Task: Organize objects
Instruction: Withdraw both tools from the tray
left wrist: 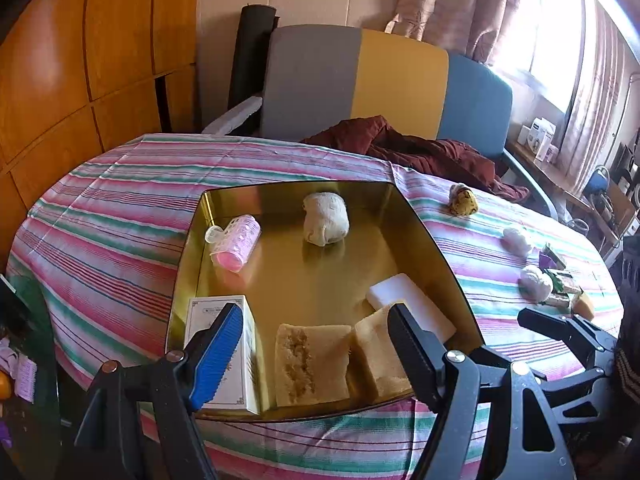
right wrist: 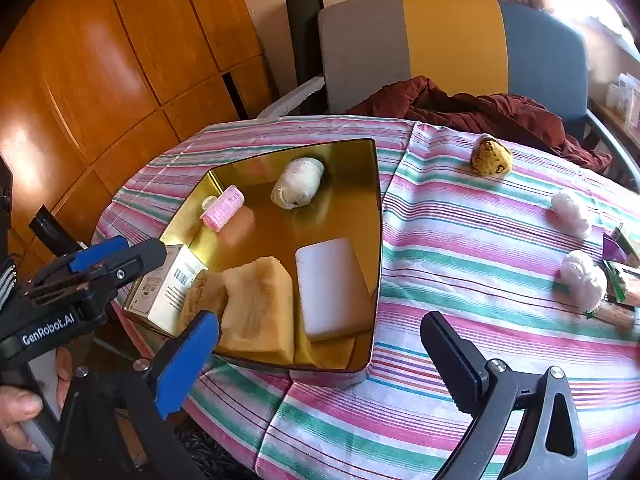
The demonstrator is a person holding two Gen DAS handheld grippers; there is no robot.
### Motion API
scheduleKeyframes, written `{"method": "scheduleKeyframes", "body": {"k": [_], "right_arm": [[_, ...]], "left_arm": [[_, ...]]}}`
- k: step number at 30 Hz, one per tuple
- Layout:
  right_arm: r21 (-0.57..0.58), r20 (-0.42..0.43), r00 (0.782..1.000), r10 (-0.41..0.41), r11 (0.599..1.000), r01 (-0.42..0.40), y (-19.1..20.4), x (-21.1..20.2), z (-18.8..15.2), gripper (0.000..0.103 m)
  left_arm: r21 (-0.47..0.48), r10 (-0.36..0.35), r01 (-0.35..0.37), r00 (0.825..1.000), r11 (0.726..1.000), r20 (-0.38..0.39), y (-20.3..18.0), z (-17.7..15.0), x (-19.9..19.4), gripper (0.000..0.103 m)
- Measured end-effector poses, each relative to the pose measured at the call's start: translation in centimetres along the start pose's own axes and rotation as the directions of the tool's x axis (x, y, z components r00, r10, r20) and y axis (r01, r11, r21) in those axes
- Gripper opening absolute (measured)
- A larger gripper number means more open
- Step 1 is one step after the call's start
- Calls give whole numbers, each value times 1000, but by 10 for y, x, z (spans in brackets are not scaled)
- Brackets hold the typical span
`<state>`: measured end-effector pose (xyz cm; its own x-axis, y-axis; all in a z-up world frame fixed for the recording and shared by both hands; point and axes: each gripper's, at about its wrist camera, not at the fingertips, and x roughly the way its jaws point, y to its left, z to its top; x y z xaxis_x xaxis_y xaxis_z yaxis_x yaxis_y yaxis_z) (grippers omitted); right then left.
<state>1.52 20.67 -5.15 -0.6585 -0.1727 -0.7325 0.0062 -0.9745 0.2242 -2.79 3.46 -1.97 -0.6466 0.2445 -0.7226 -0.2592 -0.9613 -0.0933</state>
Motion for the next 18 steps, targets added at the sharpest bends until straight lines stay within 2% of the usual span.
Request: {"method": "scheduleKeyframes", "body": {"k": [18], "right_arm": [[70, -1, 1000, -28, 997, 28, -27, -3, -2, 102]], "left_arm": [[44, -19, 20, 999, 999, -29, -18, -2, 5, 76]]}}
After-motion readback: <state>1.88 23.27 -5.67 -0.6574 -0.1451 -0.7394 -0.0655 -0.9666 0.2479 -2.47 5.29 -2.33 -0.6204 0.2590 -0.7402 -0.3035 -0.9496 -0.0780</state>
